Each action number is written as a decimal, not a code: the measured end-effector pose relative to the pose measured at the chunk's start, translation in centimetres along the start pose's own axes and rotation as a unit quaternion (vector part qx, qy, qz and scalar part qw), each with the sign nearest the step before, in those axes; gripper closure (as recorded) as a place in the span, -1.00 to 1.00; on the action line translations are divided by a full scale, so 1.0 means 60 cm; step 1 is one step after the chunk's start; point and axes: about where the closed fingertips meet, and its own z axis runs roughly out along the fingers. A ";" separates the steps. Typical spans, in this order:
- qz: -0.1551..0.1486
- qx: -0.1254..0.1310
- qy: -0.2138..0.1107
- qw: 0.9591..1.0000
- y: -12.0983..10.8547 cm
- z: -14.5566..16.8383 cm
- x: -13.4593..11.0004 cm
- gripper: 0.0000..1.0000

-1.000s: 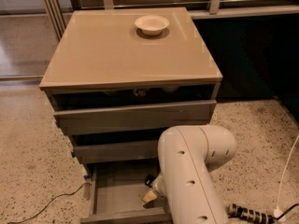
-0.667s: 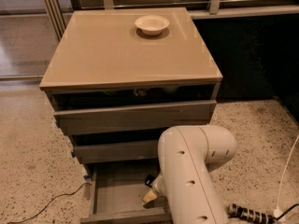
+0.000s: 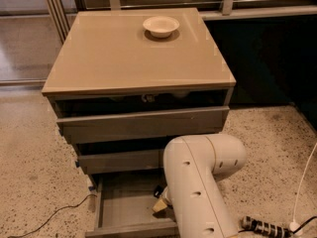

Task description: Pick rxbar chocolate from bottom drawer and place on counter

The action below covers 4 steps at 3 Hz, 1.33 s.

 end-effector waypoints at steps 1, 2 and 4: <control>-0.002 0.002 0.006 1.000 -0.013 0.012 0.001 -1.00; -0.002 0.001 0.011 1.000 -0.020 0.023 0.005 -0.86; 0.002 -0.001 0.022 1.000 -0.025 0.037 0.013 -0.52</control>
Offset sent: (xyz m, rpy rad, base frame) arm 0.0203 -0.0090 -0.0183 -0.0308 0.0207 -0.0025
